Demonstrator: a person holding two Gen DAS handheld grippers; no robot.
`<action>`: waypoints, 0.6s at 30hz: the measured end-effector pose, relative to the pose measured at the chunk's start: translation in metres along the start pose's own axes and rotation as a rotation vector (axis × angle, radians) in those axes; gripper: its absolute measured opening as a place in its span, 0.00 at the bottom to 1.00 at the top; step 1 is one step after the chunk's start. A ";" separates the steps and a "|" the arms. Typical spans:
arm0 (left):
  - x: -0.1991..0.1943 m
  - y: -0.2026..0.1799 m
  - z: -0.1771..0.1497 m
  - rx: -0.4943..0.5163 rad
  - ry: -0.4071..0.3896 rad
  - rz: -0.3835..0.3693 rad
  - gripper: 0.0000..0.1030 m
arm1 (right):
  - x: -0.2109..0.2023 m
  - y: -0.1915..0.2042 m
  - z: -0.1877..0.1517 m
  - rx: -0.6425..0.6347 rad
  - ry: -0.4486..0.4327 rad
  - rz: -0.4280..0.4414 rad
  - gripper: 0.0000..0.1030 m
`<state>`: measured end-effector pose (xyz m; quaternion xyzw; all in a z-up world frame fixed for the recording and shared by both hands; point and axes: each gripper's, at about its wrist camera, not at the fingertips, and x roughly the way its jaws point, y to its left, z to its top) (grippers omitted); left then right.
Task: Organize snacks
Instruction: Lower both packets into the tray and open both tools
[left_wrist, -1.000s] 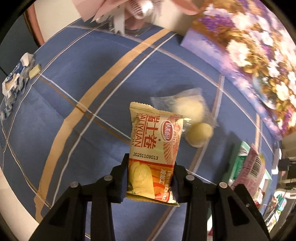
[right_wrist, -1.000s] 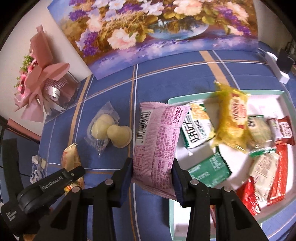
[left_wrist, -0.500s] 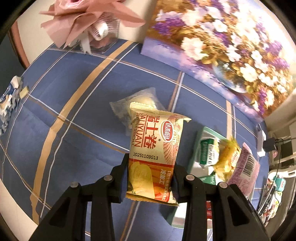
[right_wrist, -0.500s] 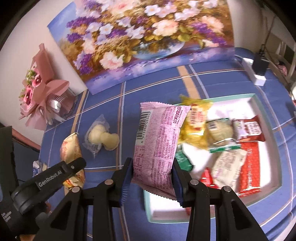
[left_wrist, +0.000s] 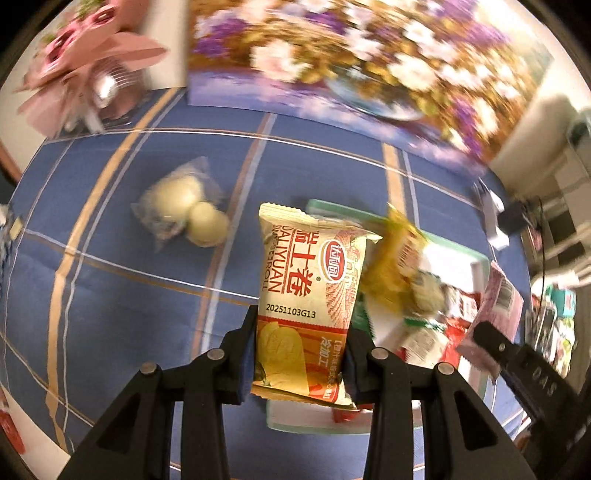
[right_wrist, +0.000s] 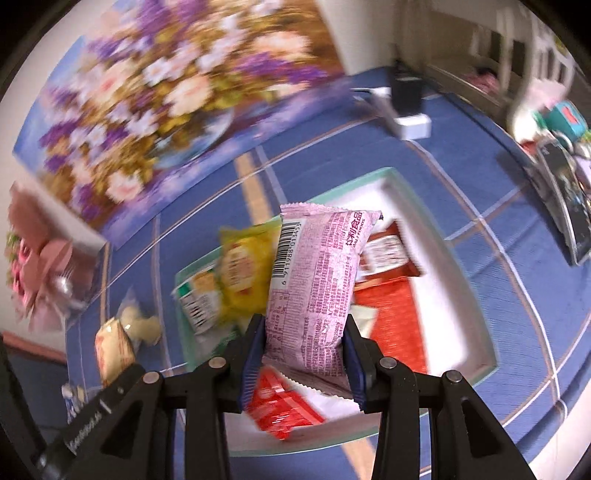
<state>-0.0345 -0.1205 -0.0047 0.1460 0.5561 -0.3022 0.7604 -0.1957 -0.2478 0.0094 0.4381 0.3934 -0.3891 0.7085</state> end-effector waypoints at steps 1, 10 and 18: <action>0.001 -0.005 -0.001 0.012 0.002 0.000 0.38 | -0.001 -0.010 0.002 0.028 -0.001 -0.006 0.41; 0.013 -0.052 -0.014 0.132 0.019 0.005 0.39 | -0.009 -0.053 0.012 0.120 -0.014 -0.010 0.41; 0.023 -0.064 -0.017 0.168 0.028 0.020 0.39 | 0.000 -0.055 0.011 0.112 0.025 -0.010 0.42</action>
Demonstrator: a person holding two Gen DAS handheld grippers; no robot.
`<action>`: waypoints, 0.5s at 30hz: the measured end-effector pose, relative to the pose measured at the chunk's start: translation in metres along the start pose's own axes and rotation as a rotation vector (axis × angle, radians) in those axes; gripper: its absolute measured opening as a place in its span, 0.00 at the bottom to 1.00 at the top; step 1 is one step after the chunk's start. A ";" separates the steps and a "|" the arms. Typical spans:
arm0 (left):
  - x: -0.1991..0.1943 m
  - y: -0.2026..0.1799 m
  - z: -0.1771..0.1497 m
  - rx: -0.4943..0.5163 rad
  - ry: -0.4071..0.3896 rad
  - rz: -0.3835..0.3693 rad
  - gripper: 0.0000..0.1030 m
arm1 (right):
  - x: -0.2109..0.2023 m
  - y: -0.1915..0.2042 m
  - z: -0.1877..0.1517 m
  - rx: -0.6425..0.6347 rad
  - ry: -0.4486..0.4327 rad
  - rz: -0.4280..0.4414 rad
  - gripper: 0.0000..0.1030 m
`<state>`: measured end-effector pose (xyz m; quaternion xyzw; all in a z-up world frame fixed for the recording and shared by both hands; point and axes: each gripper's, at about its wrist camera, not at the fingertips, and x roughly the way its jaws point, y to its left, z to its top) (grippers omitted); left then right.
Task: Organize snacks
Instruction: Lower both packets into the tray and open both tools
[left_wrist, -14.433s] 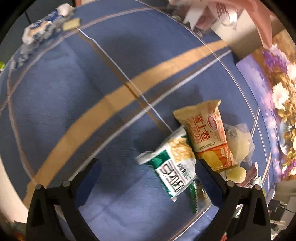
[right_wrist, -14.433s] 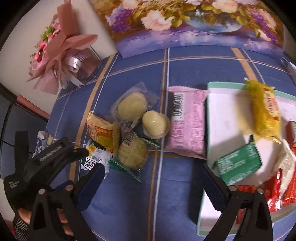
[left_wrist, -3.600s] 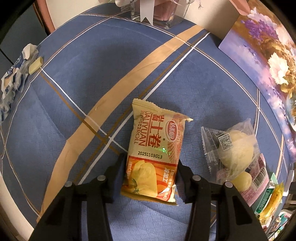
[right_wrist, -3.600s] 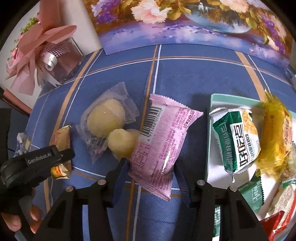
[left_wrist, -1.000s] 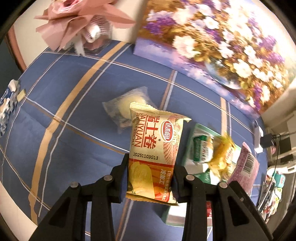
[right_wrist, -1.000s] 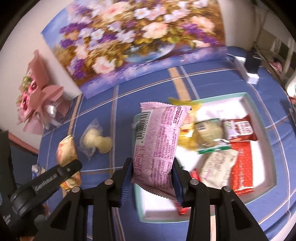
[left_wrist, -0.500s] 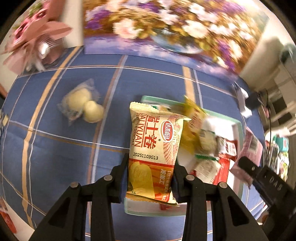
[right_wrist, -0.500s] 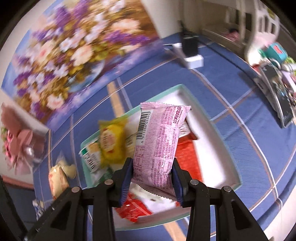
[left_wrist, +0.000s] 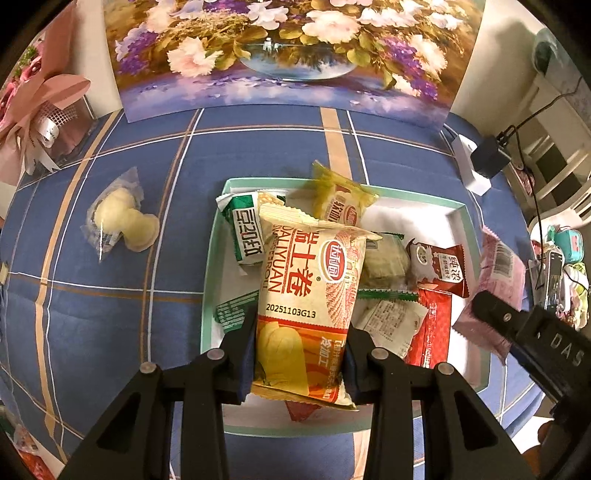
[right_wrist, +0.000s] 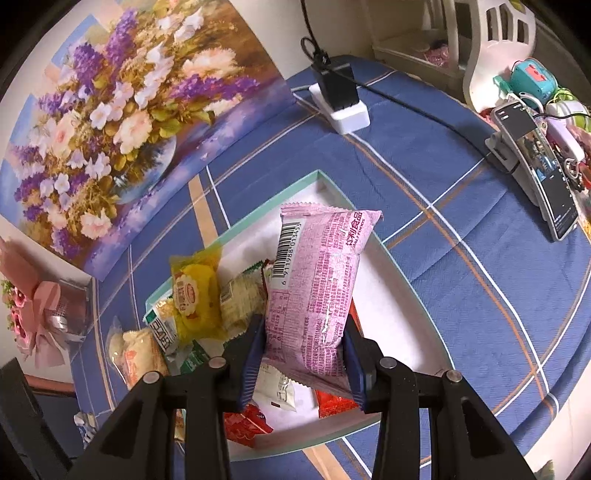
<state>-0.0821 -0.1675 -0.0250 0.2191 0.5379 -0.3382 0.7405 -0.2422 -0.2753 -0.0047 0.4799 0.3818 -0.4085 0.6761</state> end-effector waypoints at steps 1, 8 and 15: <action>0.001 0.000 0.000 0.000 0.001 0.000 0.39 | 0.002 0.001 -0.001 -0.003 0.008 -0.002 0.42; 0.011 -0.004 0.002 0.001 0.015 -0.005 0.39 | 0.019 0.003 -0.007 -0.015 0.062 -0.013 0.42; 0.011 -0.004 0.002 -0.001 0.010 -0.006 0.44 | 0.021 0.003 -0.007 -0.015 0.074 -0.011 0.42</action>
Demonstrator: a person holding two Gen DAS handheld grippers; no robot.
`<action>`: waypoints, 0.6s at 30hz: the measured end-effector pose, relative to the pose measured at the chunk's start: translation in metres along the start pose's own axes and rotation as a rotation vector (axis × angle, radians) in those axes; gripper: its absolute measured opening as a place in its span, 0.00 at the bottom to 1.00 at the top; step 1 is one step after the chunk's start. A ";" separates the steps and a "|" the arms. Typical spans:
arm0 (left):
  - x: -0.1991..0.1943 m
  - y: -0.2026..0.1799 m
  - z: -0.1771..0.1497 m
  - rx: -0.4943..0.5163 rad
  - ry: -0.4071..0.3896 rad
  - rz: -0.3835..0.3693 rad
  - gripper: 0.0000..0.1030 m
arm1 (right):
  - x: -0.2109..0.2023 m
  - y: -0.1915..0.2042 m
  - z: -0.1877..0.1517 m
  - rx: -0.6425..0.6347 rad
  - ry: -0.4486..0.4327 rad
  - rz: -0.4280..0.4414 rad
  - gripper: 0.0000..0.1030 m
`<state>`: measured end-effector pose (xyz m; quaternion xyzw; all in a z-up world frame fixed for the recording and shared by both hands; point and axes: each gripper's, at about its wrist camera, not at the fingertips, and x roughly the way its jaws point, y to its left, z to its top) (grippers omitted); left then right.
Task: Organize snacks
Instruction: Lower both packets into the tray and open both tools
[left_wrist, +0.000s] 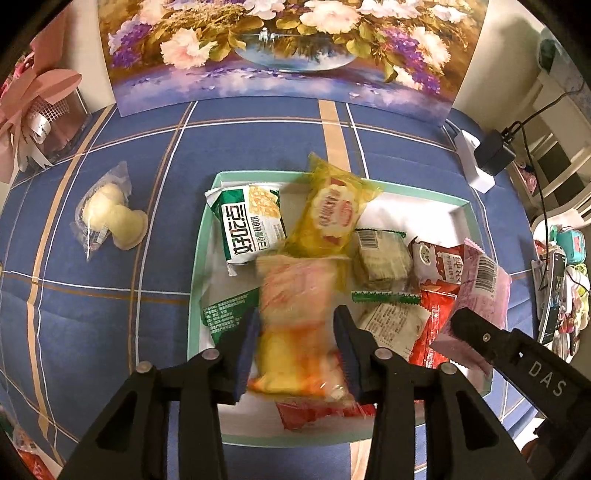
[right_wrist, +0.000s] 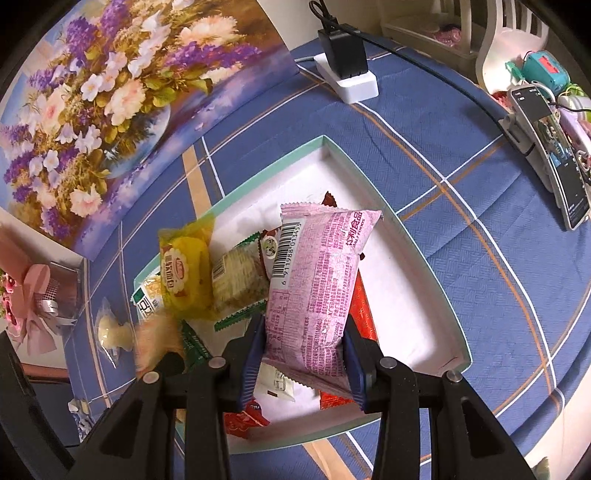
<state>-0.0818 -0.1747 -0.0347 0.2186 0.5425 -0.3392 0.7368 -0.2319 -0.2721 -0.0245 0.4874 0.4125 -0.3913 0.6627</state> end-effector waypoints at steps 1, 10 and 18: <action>-0.001 0.000 0.000 0.000 -0.003 -0.001 0.46 | 0.000 0.000 0.000 0.000 -0.001 0.000 0.42; -0.005 0.009 0.001 -0.048 -0.005 0.022 0.66 | 0.000 0.003 0.000 -0.017 0.011 -0.005 0.44; -0.002 0.021 -0.002 -0.102 0.019 0.069 0.75 | -0.001 0.005 0.000 -0.029 0.009 -0.001 0.55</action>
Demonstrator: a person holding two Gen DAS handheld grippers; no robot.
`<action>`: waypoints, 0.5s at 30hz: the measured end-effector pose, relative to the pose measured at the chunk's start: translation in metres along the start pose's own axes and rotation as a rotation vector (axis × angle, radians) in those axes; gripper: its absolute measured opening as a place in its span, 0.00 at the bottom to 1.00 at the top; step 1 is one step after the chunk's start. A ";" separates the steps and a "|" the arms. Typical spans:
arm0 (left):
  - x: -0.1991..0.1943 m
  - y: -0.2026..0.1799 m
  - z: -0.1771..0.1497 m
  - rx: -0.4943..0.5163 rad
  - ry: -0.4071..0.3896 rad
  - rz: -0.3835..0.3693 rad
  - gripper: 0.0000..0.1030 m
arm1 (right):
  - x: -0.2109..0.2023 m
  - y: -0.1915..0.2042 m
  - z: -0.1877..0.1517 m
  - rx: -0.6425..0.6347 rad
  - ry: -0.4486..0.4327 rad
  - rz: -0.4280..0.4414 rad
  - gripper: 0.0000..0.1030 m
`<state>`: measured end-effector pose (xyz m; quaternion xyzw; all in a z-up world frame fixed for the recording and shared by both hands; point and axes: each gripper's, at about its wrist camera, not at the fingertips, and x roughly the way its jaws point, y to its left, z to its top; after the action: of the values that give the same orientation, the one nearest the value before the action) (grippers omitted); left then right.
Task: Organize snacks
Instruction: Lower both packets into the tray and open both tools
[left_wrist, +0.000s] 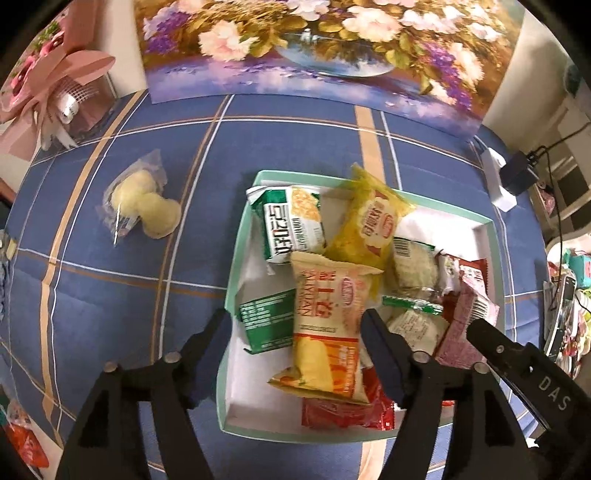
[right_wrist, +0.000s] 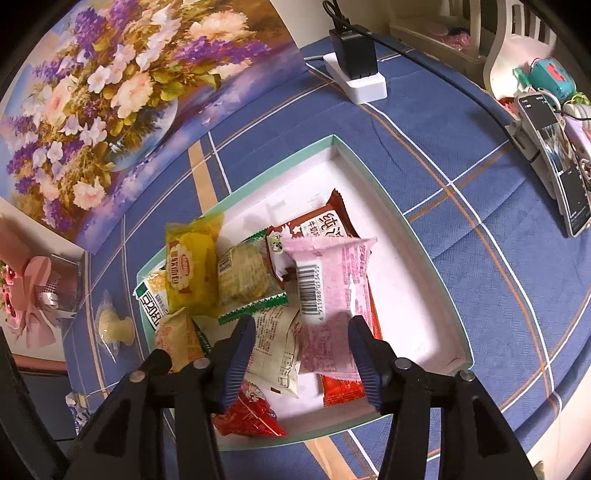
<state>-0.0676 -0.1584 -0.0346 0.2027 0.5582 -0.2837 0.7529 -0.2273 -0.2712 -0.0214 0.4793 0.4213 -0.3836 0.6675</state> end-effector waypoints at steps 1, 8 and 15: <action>0.000 0.001 0.000 -0.006 0.001 0.007 0.78 | 0.000 0.000 0.000 -0.003 0.000 0.000 0.58; 0.000 0.015 0.001 -0.052 -0.010 0.054 0.89 | 0.002 0.005 0.000 -0.029 -0.009 -0.007 0.76; 0.000 0.029 0.003 -0.109 -0.028 0.100 0.93 | 0.003 0.006 0.000 -0.036 -0.019 -0.010 0.83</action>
<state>-0.0468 -0.1386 -0.0343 0.1848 0.5514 -0.2176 0.7839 -0.2209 -0.2705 -0.0223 0.4616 0.4241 -0.3838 0.6780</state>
